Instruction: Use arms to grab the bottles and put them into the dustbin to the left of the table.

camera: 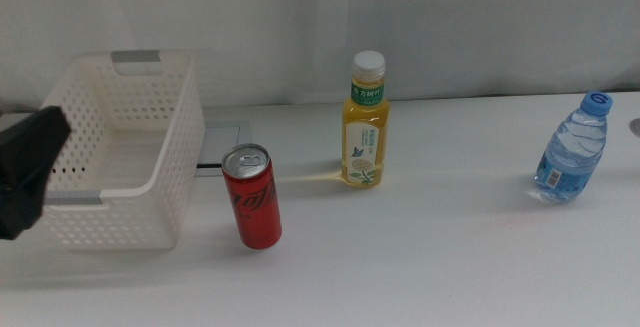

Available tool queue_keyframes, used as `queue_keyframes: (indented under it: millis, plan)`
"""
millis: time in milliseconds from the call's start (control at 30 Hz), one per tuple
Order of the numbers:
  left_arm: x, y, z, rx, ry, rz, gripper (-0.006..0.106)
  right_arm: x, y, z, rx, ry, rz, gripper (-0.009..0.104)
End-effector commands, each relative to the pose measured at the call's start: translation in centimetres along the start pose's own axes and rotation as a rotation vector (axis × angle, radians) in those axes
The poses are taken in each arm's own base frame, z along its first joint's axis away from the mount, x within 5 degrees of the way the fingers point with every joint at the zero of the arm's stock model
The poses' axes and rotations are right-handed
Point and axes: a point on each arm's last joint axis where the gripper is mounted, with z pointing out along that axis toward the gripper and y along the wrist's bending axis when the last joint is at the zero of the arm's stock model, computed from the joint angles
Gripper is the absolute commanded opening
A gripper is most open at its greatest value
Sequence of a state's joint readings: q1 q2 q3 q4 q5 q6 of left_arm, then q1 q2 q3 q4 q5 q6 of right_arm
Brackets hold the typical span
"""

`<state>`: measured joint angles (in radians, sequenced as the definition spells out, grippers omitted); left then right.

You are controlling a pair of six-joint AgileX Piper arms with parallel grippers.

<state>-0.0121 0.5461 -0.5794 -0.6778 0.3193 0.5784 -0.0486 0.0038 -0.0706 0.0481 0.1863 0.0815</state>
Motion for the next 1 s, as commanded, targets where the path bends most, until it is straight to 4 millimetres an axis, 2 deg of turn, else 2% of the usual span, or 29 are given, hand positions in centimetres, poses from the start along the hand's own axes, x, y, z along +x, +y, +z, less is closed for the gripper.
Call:
queue_keyframes:
  millis: [0,300,633,833,967]
  plan:
    - [-0.1,-0.4,0.8,0.052,0.004,0.016,0.086,0.0,-0.1,-0.3,0.007,-0.031,-0.007,0.103]
    - [0.1,-0.2,2.5,0.076,0.023,0.003,0.086,0.0,-0.1,-0.3,0.007,-0.033,-0.007,0.103]
    - [0.0,-0.2,2.6,0.077,0.011,-0.033,0.086,0.0,-0.1,-0.3,0.007,-0.033,-0.007,0.103]
    - [2.5,-0.8,3.2,0.1,0.066,-0.05,0.086,0.0,-0.1,-0.3,0.007,-0.031,-0.007,0.103]
    - [3.1,-1.6,4.0,0.112,0.078,-0.07,0.086,0.0,-0.1,-0.3,0.007,-0.031,-0.007,0.103]
